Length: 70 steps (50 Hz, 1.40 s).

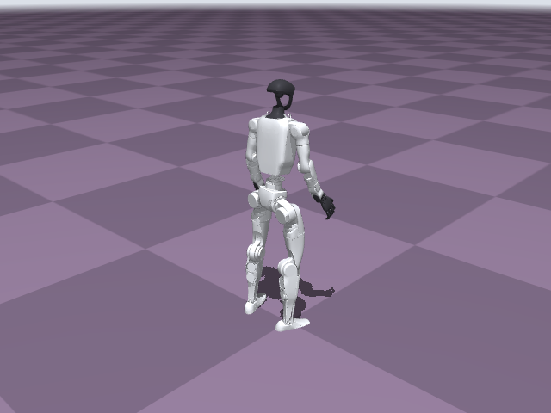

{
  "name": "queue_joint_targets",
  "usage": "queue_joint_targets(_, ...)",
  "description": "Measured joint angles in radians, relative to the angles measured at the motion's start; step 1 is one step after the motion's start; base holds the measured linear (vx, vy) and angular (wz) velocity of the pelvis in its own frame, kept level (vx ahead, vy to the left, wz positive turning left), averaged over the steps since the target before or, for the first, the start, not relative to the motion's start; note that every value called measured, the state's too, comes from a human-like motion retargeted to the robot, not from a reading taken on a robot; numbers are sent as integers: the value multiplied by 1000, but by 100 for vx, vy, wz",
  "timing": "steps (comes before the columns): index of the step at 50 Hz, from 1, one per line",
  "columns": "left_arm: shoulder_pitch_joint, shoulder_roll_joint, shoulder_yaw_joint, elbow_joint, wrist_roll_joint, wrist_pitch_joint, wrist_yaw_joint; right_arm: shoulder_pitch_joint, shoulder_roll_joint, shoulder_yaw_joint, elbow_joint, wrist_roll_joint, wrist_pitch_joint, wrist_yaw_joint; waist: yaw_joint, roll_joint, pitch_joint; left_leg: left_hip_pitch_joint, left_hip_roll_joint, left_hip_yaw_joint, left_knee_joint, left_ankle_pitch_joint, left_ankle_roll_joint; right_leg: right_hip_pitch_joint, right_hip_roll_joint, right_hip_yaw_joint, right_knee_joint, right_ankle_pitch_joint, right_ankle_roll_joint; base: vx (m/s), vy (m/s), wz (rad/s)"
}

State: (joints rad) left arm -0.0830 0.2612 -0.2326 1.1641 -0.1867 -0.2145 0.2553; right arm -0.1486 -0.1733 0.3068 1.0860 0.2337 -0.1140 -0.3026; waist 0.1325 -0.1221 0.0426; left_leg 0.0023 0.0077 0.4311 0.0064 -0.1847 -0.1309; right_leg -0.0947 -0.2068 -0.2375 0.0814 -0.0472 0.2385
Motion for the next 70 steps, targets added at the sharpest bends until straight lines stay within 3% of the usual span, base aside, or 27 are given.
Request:
queue_joint_targets(8,24,39,1,5,-14,5,-9,-40,5,11,-126,-36,-16,-16,-51,-6,58,16,40,166,-8,0,9,-66,54,93,-8,-6,-18,-9,-3,-107)
queue_joint_targets(10,29,45,4,10,-7,13,-13,-41,0,15,-144,-45,-19,-17,-51,1,55,21,57,228,-20,4,1,-72,45,-10,-8,-50,-31,-6,-5,-162)
queue_joint_targets(14,33,56,20,7,12,36,-18,-40,-13,21,-135,-46,-8,-25,-25,16,25,28,91,382,-39,17,-22,-48,-19,-406,5,-117,-33,-2,-8,-196)
queue_joint_targets(18,37,75,49,-17,18,51,-14,-50,-13,24,-73,-39,22,-41,2,5,-11,45,104,534,-26,30,-28,-24,-82,-692,27,-56,1,5,-14,-198)
queue_joint_targets(22,49,115,81,-35,-1,49,-8,-58,5,33,-11,-55,53,-36,5,-47,-35,80,109,664,56,38,7,-63,-115,-632,43,58,23,9,-26,-182)
queue_joint_targets(28,77,170,108,0,-20,57,0,-11,-5,41,-28,-107,64,3,-48,-119,-60,179,143,783,270,78,142,-51,-139,-411,41,29,7,21,-28,-153)
queue_joint_targets(32,79,175,102,31,-29,62,22,32,-41,16,-60,-109,62,8,-72,-132,-61,185,223,651,482,91,206,-14,-120,-277,41,3,-12,22,-29,-169)
queue_joint_targets(35,63,154,84,41,-26,55,44,49,-69,-18,-42,-69,51,-18,-63,-94,-64,81,248,331,614,44,150,-2,-56,-177,51,-8,-8,17,-20,-203)
queue_joint_targets(37,45,129,68,34,-20,46,55,49,-87,-46,-4,-35,41,-45,-49,-66,-69,16,199,128,631,0,97,-6,-17,-108,62,-8,6,14,-13,-207)
queue_joint_targets(40,10,94,49,-3,-13,35,59,30,-108,-86,65,0,41,-75,-28,-35,-73,-38,151,-8,601,-52,69,-24,40,-9,75,1,23,9,-17,-200)
queue_joint_targets(45,-76,52,22,-110,5,17,43,-32,-146,-121,128,-6,59,-61,-7,20,-56,-90,150,3,400,-112,50,-44,160,118,58,34,23,2,-21,-177)
queue_joint_targets(50,-153,31,-30,-211,40,-3,10,-34,-177,-123,71,-57,57,3,-38,71,-25,-88,124,-37,176,5,14,-7,235,188,-10,72,23,2,-10,-108)
queue_joint_targets(60,-284,4,-142,-232,137,-20,-53,118,-130,-152,49,-40,43,47,-138,89,-27,-16,110,23,80,-1,-29,37,232,204,-80,72,23,6,8,-6)
queue_joint_targets(70,-227,-71,-101,-149,143,-25,-15,186,-6,-176,222,117,20,-49,-134,70,-35,-7,77,14,35,8,-39,15,203,209,-45,44,23,4,11,10)
